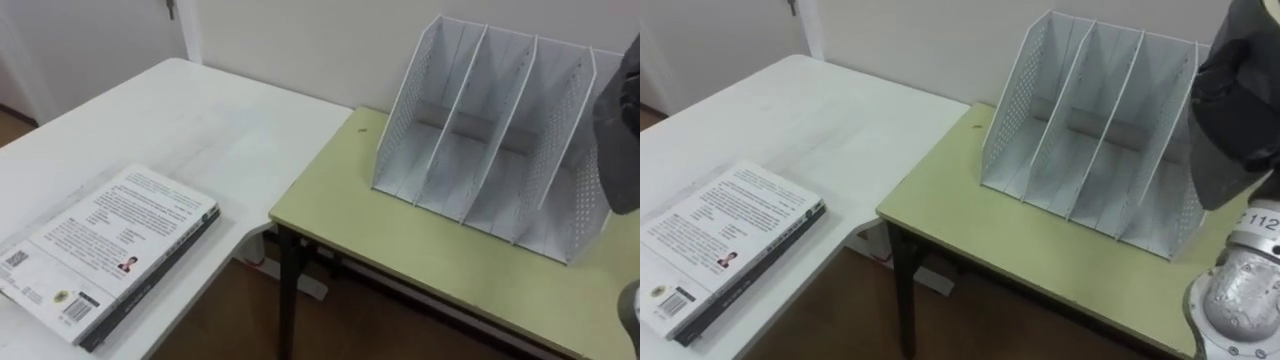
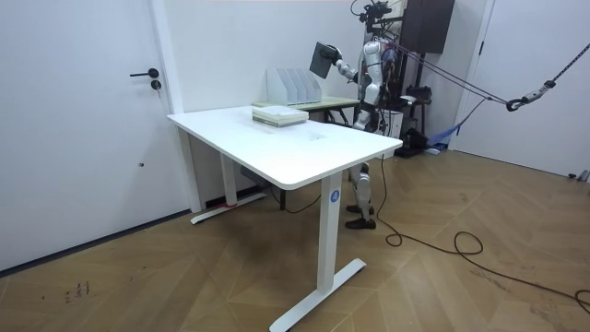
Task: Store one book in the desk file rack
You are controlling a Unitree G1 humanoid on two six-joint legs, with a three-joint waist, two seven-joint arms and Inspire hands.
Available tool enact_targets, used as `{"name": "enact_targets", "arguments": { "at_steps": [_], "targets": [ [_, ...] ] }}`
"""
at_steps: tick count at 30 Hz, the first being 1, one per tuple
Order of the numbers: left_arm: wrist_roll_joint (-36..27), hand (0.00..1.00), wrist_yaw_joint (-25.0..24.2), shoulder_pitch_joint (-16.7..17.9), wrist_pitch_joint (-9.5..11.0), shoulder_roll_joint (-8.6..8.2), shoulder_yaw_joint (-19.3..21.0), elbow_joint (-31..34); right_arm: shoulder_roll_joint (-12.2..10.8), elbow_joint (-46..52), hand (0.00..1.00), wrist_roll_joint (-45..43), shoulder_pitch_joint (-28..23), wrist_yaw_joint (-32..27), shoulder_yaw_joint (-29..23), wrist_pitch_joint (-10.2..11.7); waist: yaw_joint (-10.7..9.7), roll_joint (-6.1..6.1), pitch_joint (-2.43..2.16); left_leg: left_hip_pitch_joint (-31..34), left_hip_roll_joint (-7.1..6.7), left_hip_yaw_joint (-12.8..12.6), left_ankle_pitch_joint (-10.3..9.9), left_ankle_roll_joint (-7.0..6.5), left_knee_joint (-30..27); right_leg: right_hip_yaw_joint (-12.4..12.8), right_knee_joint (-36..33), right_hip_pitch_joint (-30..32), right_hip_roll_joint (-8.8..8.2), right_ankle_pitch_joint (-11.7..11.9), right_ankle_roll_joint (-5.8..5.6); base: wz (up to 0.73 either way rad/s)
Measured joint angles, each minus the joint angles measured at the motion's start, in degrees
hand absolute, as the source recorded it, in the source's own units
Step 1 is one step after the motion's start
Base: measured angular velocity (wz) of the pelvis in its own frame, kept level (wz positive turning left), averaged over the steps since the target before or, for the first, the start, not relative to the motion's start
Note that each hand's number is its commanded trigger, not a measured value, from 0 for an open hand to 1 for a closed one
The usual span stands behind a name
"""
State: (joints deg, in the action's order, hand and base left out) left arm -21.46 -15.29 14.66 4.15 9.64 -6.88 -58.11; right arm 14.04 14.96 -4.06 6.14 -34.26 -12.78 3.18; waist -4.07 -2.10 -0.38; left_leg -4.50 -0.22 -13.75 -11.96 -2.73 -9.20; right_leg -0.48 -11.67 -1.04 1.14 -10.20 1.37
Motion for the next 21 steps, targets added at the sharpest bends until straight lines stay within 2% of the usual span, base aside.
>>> {"name": "enact_targets", "arguments": {
  "at_steps": [4, 10, 14, 21],
  "targets": [
    [3.7, 0.0, 0.1, -0.5, 0.0, 0.09, 1.2, 0.0, 0.0, 0.0, 1.0, 1.1, 1.8, 0.1, -0.4, 0.0, -0.3, 0.06, 0.02, 0.3, 0.01, 0.4, 0.0, 0.04, 0.0, -1.1, 0.0, 0.0, -0.07, 0.1, 0.04, 0.04],
    [3.7, 0.0, 0.1, -0.4, -0.1, 0.12, 2.2, -0.1, 1.3, 0.0, 1.0, 1.7, 3.4, 0.4, -0.4, 0.0, -0.2, -0.25, 0.2, 0.6, 0.17, 0.5, 0.0, 0.06, -0.1, -1.8, 0.0, 0.0, -0.11, 0.1, 0.09, -0.01],
    [3.7, 0.0, 0.1, -0.4, -0.1, 0.17, 2.5, -0.1, 1.3, 0.0, 1.0, 1.9, 3.4, 0.5, -0.4, 0.0, -0.2, -0.4, 0.34, 0.8, 0.38, 0.9, 0.0, 0.07, -0.1, -2.2, 0.0, 0.0, -0.22, 0.1, 0.11, 0.02],
    [3.7, 0.0, 1.1, -0.4, -0.4, 0.15, 2.4, 0.0, 1.3, 0.0, 1.0, 3.0, 3.4, 0.5, -0.4, -0.1, -0.2, -0.36, 0.33, 0.9, 0.38, 1.3, -0.1, 0.1, -0.1, -3.0, 0.0, 0.0, -0.25, 0.2, 0.13, 0.02]
  ]
}}
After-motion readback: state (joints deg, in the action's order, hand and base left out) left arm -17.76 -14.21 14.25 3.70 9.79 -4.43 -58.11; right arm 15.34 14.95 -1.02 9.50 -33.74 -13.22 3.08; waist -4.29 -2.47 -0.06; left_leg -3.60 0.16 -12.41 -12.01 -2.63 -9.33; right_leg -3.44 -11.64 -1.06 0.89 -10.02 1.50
